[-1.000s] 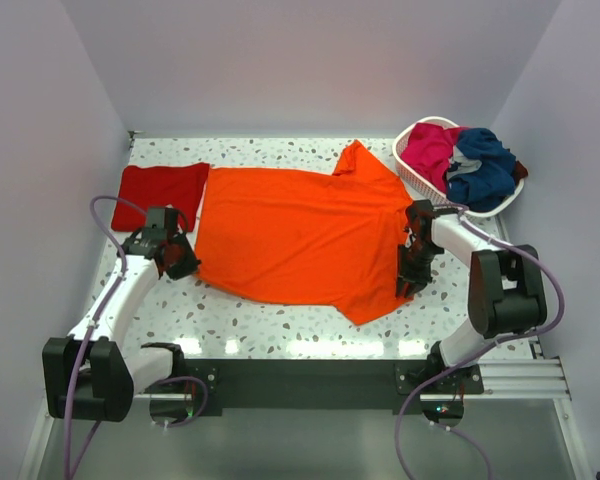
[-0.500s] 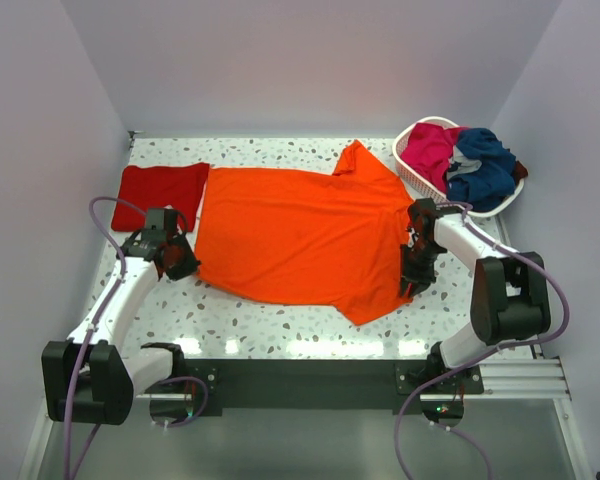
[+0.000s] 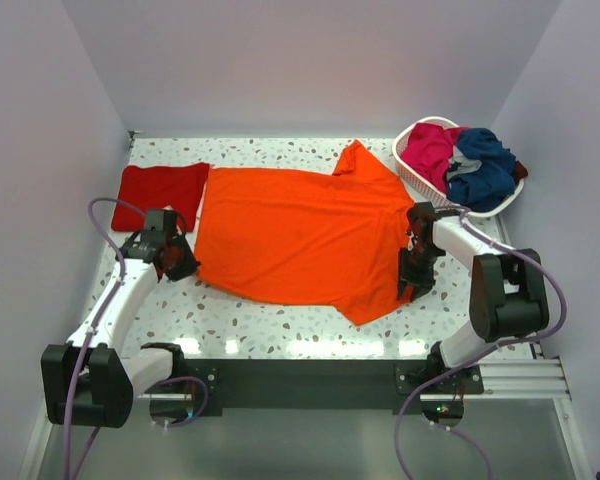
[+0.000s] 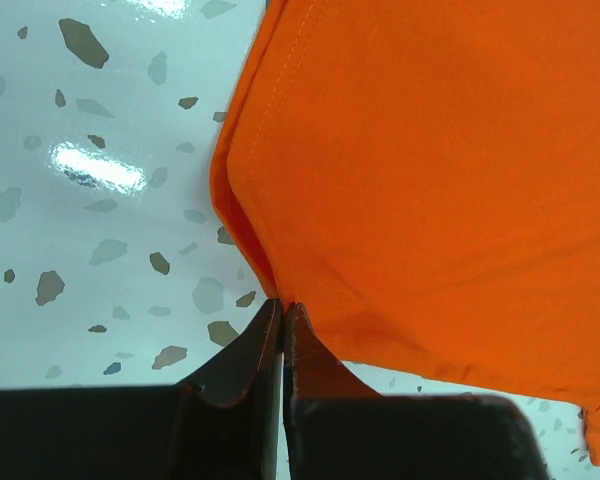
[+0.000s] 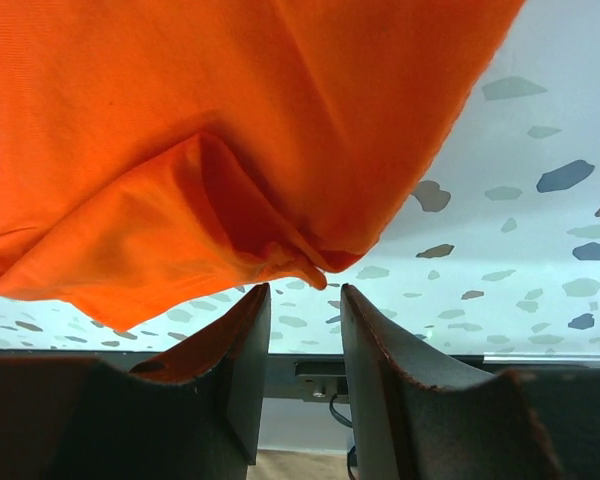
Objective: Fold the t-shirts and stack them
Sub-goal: Fold the tshirt
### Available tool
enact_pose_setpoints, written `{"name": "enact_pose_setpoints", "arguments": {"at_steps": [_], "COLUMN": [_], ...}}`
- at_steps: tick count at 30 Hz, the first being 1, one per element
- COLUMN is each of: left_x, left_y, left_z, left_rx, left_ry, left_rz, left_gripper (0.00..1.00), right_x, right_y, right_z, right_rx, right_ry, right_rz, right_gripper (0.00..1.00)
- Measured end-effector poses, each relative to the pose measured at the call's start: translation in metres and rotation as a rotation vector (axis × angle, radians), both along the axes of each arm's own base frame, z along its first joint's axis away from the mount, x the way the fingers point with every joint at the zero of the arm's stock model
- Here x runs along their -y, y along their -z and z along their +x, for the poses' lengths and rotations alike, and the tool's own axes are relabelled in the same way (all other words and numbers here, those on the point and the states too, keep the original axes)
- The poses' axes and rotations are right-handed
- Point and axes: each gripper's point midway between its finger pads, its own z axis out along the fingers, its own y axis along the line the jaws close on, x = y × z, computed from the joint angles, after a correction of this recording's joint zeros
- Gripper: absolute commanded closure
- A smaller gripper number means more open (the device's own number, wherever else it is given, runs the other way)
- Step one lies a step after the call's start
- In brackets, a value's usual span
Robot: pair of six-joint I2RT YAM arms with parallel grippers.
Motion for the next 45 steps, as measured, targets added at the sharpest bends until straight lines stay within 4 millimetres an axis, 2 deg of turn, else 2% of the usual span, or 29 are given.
{"name": "enact_pose_setpoints", "arguments": {"at_steps": [4, 12, 21, 25, 29, 33, 41, 45], "left_x": [0.000, 0.000, 0.000, 0.000, 0.000, 0.000, 0.000, 0.000], "left_y": [0.000, 0.000, 0.000, 0.000, 0.000, 0.000, 0.000, 0.002], "left_z": [0.000, 0.000, 0.000, 0.000, 0.000, 0.000, 0.000, 0.000], "left_rx": [0.000, 0.000, 0.000, 0.000, 0.000, 0.000, 0.000, -0.007], "left_ry": [0.000, 0.000, 0.000, 0.000, 0.000, 0.000, 0.000, 0.001], "left_rz": [0.000, 0.000, 0.000, 0.000, 0.000, 0.000, 0.000, 0.001], "left_gripper": [1.00, 1.00, 1.00, 1.00, 1.00, 1.00, 1.00, 1.00], "right_x": [0.001, -0.001, -0.001, -0.001, -0.001, -0.001, -0.003, -0.004], "right_y": [0.008, 0.018, 0.019, 0.019, 0.018, 0.012, -0.023, -0.031], "right_z": [-0.004, 0.002, 0.005, 0.005, 0.004, 0.004, 0.023, 0.024], "right_rx": [-0.028, -0.028, -0.016, -0.016, -0.019, -0.023, 0.062, 0.078], "right_ry": [0.002, 0.005, 0.004, 0.003, 0.004, 0.004, 0.001, 0.000], "right_rz": [-0.003, 0.005, 0.006, 0.006, 0.006, 0.006, 0.018, 0.026], "right_gripper": [0.62, 0.66, 0.80, 0.92, 0.96, 0.98, 0.98, 1.00]}}
